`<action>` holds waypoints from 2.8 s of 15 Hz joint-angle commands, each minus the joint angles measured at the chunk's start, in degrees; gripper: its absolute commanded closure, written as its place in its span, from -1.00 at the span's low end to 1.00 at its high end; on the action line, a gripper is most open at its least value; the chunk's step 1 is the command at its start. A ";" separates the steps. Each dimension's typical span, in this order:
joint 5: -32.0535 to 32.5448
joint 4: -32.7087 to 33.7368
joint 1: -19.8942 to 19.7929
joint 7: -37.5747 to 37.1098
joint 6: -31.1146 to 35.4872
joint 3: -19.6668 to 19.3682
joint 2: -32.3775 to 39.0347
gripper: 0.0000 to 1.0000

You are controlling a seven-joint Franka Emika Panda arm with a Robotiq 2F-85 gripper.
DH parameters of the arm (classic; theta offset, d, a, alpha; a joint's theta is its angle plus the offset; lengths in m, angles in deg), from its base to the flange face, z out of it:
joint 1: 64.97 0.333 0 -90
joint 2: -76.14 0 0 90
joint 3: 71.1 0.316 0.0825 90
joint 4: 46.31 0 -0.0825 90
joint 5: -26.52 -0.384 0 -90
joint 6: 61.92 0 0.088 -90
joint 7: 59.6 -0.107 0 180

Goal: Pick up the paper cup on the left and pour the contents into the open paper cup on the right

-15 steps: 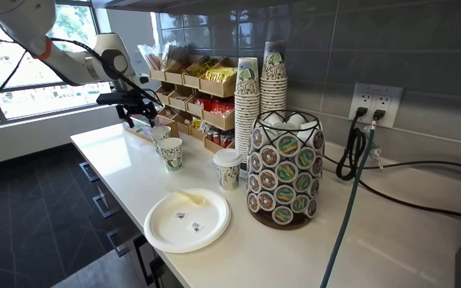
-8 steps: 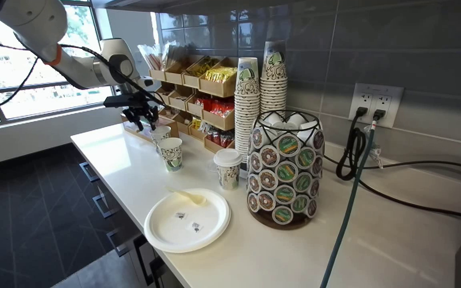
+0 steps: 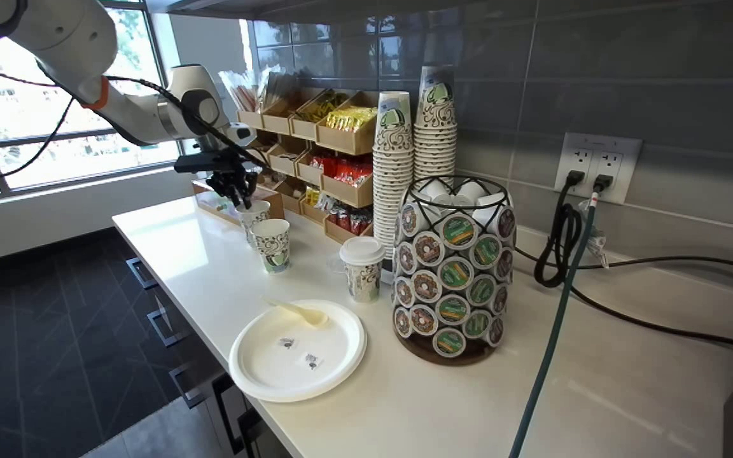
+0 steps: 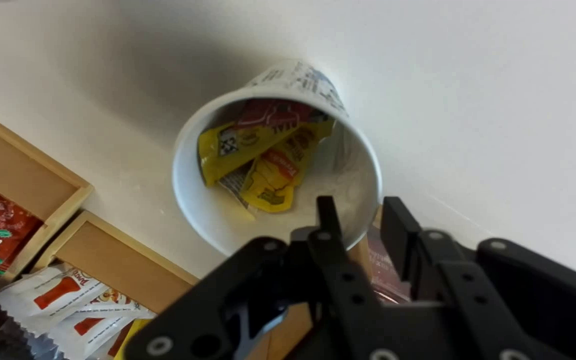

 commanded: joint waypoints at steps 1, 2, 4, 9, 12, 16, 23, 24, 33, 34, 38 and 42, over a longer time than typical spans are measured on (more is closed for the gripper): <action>0.61 1.29 1.41 -1.37 -1.70 -1.61 0.83 0.30; 0.60 1.21 1.56 -1.76 -1.90 -1.80 0.72 0.30; 0.35 0.97 1.68 -2.06 -2.19 -1.81 0.37 0.75; 0.49 0.88 2.63 -5.14 -4.78 -2.31 -0.63 0.92; -1.81 0.95 1.81 -6.61 -6.39 -1.76 -2.62 0.90; -8.58 -0.07 -1.64 -6.73 -8.33 -0.78 -7.24 0.91; -29.52 -7.26 -8.99 -2.54 -10.42 0.40 -14.30 0.91; -33.44 -9.11 -10.10 -0.84 -9.96 0.60 -15.36 0.90; -68.15 -19.80 -16.78 18.84 -11.02 -1.77 -21.01 0.92; -71.35 -20.24 -16.96 20.67 -11.67 -2.20 -20.99 0.92; -77.85 -21.37 -17.04 25.90 -13.74 -4.17 -20.18 0.92; -81.69 -21.85 -17.59 28.70 -17.31 -6.00 -19.86 0.92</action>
